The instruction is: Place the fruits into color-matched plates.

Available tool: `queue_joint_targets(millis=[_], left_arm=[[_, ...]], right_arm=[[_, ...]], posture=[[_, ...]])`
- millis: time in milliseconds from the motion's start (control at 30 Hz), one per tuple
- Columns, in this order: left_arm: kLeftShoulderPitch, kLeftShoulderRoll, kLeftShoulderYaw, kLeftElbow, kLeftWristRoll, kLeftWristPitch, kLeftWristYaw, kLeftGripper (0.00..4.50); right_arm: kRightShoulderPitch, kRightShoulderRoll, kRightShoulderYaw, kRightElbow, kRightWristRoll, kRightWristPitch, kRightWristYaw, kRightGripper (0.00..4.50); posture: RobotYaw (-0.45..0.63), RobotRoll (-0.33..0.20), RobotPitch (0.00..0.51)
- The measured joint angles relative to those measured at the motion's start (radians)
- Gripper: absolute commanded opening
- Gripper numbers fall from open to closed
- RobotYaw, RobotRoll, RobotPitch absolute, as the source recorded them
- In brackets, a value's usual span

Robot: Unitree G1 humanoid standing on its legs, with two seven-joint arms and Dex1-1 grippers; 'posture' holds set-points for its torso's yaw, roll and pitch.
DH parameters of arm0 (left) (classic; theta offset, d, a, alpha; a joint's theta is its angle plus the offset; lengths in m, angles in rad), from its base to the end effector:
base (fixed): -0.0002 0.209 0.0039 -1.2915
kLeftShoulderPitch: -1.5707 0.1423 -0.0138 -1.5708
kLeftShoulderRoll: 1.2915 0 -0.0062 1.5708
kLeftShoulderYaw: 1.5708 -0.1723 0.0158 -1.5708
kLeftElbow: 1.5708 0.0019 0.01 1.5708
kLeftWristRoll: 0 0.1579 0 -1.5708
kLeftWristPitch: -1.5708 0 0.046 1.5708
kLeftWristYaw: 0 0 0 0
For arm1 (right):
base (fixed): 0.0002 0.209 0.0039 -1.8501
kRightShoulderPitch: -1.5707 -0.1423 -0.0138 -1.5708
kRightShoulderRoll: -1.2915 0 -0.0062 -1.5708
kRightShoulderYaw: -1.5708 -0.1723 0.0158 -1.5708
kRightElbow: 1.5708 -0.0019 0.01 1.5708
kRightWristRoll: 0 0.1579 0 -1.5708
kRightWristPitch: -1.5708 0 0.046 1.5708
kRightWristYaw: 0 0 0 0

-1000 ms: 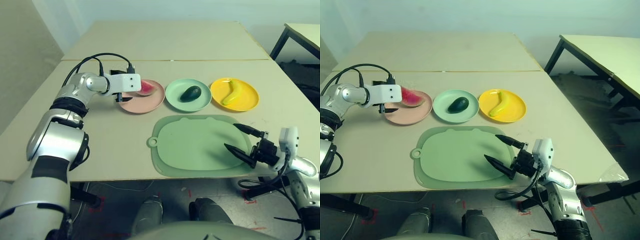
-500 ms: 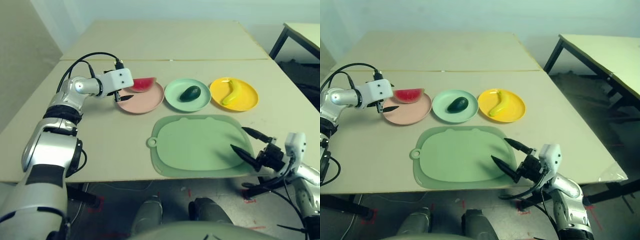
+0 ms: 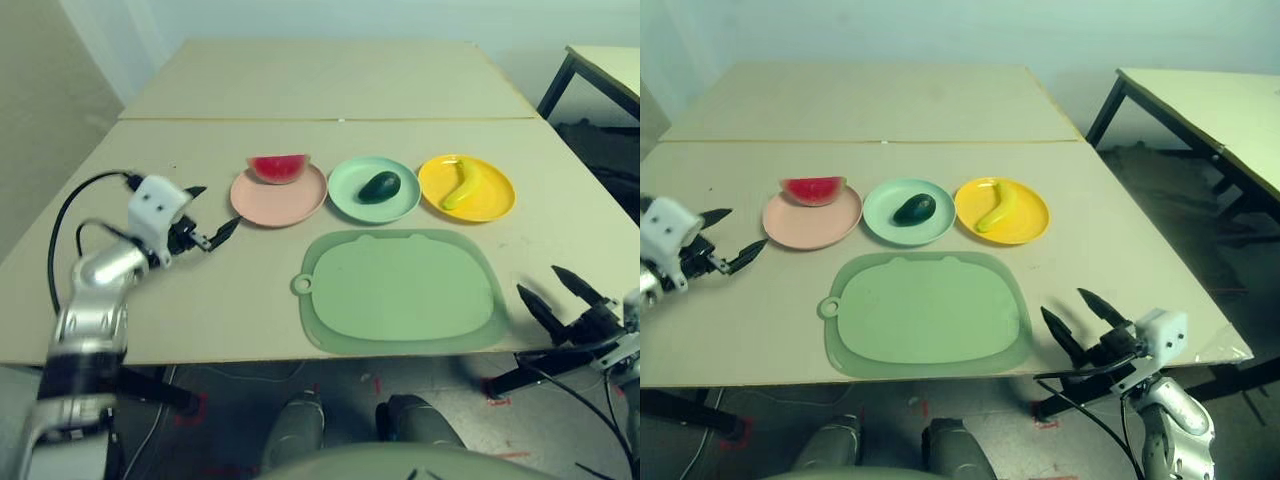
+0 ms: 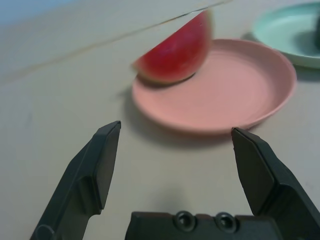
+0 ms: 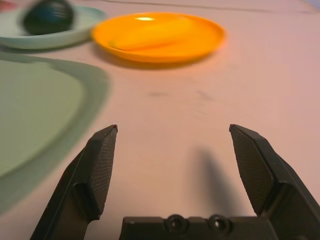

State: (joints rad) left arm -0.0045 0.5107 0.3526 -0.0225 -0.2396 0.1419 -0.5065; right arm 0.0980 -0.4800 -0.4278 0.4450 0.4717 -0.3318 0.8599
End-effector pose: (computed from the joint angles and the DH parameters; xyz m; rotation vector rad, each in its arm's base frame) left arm 0.2106 0.3021 0.1155 0.2428 0.0475 -0.1657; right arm 0.1566 -0.3490 0.0370 -0.0481 -0.0148 0.2538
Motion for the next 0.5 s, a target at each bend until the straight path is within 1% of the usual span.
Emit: queue_joint_targets(millis=[67, 133, 333, 500], left_arm=[[0.034, -0.052, -0.001, -0.027, -0.008, 0.012, 0.041, 4.46], [0.065, -0.081, -0.014, -0.047, -0.002, 0.015, 0.07, 4.46], [0.122, -0.152, -0.074, -0.059, 0.034, 0.011, 0.118, 4.46], [0.123, -0.158, -0.084, -0.078, 0.036, 0.013, 0.134, 4.46]], right_arm=[[-0.037, 0.021, 0.013, 0.01, -0.021, 0.001, -0.037, 4.5], [-0.067, 0.028, 0.017, 0.041, -0.035, 0.001, -0.062, 4.5], [-0.113, -0.01, 0.001, 0.156, -0.041, -0.04, -0.073, 4.5], [-0.144, -0.022, -0.005, 0.201, -0.045, -0.074, -0.069, 4.5]], posture=[[0.11, 0.0, 0.098], [0.12, 0.0, 0.097], [0.12, 0.0, 0.097], [0.12, 0.0, 0.1]])
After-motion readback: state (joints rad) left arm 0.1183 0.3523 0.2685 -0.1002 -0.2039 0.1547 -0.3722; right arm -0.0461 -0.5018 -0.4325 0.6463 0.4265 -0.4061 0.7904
